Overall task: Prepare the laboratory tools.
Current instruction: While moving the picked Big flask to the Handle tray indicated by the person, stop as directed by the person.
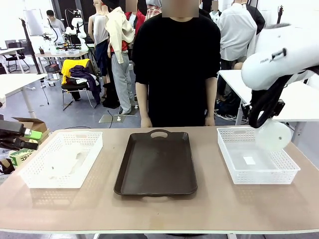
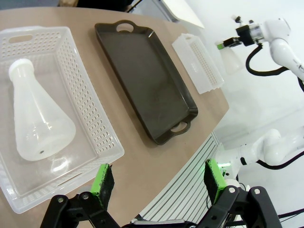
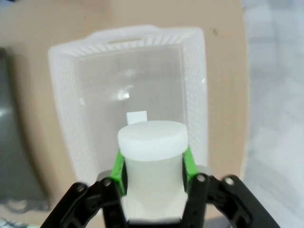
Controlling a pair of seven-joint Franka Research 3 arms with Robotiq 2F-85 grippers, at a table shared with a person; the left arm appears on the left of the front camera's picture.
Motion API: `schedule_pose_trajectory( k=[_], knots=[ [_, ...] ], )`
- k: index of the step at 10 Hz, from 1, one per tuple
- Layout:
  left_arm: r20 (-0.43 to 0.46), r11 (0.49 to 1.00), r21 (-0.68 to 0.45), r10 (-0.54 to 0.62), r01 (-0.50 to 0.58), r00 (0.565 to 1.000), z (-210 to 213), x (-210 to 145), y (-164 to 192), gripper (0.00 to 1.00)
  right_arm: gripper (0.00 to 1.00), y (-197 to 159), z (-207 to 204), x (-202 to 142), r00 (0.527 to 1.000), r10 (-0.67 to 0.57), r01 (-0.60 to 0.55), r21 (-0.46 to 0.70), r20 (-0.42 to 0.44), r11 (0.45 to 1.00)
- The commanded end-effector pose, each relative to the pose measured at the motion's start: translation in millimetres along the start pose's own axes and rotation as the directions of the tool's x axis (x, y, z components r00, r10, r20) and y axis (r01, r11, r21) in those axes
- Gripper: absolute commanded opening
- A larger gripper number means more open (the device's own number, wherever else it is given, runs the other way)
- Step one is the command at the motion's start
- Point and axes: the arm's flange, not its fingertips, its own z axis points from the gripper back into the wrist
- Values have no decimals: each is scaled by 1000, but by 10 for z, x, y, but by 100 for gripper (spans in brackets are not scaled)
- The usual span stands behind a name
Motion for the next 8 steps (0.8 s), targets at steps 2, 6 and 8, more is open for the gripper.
schedule_pose_trajectory(
  k=[2, 6, 8],
  knots=[
    [19, 1000, -18, -18, 19, 1000, -1, -2, 19, 100, 0, 45, 394, -303, 999, 40, -41, 63, 25, 997],
    [19, 1000, -18, -18, 19, 1000, -1, -2, 19, 100, 0, 322, 639, -439, 992, 118, -123, 93, 52, 988],
    [19, 1000, -18, -18, 19, 1000, -1, -2, 19, 100, 0, 480, 679, -443, 987, 151, -155, 90, 56, 984]
  ],
)
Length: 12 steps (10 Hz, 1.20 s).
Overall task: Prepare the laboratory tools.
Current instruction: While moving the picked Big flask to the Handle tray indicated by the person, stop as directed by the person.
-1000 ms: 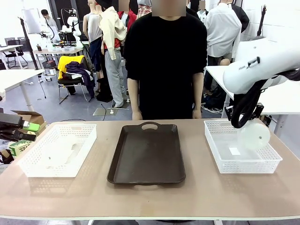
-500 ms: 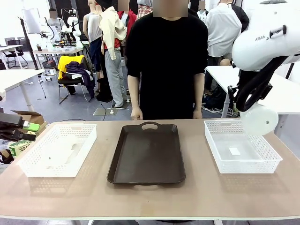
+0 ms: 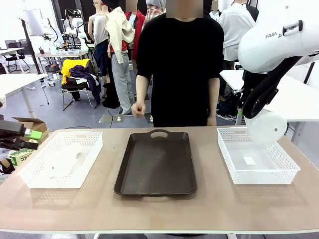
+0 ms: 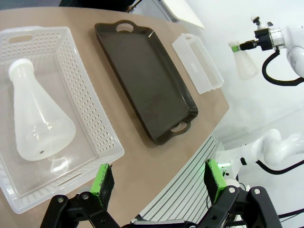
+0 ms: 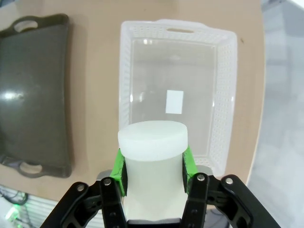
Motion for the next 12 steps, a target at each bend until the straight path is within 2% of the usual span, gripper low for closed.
schedule_pose_trajectory(
  k=[1, 6, 11, 12],
  knots=[
    [19, 1000, -18, -18, 19, 1000, 0, -3, 19, 100, 0, 92, 2, 21, 999, 41, -41, 9, -18, 999],
    [19, 1000, -18, -18, 19, 1000, 0, -3, 19, 100, 0, 218, -60, 128, 998, 31, -32, -7, -47, 999],
    [19, 1000, -18, -18, 19, 1000, 0, -3, 19, 100, 0, 166, -68, 130, 999, 9, -10, -25, -54, 1000],
    [19, 1000, -18, -18, 19, 1000, 0, -3, 19, 100, 0, 193, -87, 96, 999, 26, -25, 4, -36, 1000]
  ],
)
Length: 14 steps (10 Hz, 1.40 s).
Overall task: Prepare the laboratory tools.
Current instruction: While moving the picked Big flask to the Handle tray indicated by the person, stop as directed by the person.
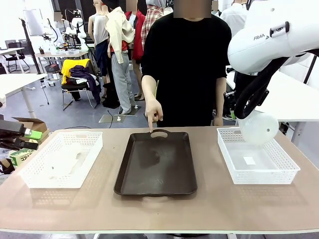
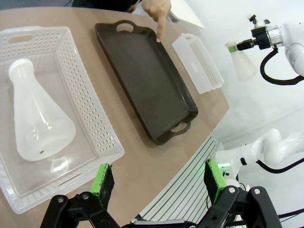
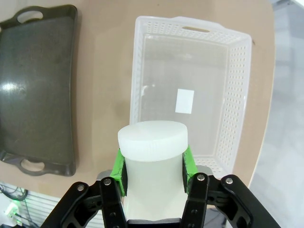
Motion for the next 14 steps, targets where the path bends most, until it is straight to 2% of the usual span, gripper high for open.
schedule_pose_trajectory(
  k=[1, 5, 8, 11, 14],
  knots=[
    [19, 1000, -17, -18, 19, 1000, 0, -3, 20, 100, 0, 16, 3, 0, 1000, 2, -2, 2, 2, 1000],
    [19, 1000, -17, -18, 19, 1000, 0, -3, 20, 100, 0, 5, 0, -1, 1000, 1, -1, 0, 0, 1000],
    [19, 1000, -17, -18, 19, 1000, 0, -3, 20, 100, 0, 183, 155, -217, 999, -46, 47, -31, 29, 998],
    [19, 1000, -17, -18, 19, 1000, 0, -3, 20, 100, 0, 403, 363, -412, 995, -63, 57, 83, 74, 995],
    [19, 1000, -17, -18, 19, 1000, 0, -3, 20, 100, 0, 792, 489, -459, 997, 5, -15, 134, 71, 991]
  ],
)
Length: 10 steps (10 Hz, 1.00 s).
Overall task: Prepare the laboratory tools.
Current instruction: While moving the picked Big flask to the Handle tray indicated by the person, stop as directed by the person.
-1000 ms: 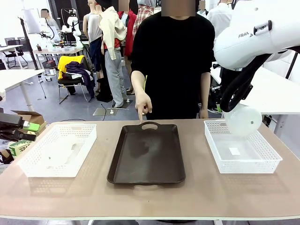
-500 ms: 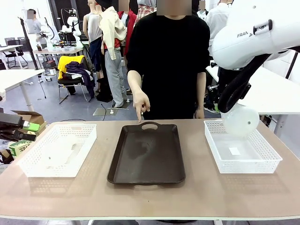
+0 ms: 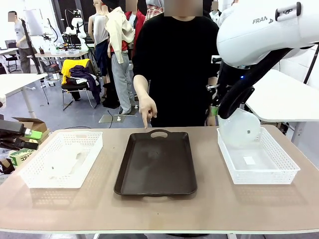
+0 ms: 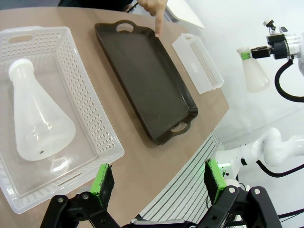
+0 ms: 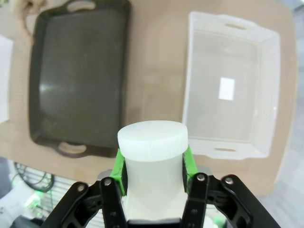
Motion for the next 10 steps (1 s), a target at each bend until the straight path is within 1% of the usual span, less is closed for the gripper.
schedule_pose_trajectory(
  k=[1, 3, 6, 10],
  knots=[
    [19, 1000, -18, -18, 19, 1000, 2, -4, 20, 100, 0, 203, -28, 18, 999, 33, -33, 39, 2, 999],
    [19, 1000, -18, -18, 19, 1000, 2, -4, 20, 100, 0, 530, -103, 96, 996, 89, -89, 56, -13, 995],
    [19, 1000, -18, -18, 19, 1000, 2, -4, 20, 100, 0, 918, -264, 263, 991, 124, -121, 70, -42, 990],
    [19, 1000, -18, -18, 19, 1000, 2, -4, 20, 100, 0, 1302, -486, 459, 982, 169, -162, 90, -86, 983]
  ],
)
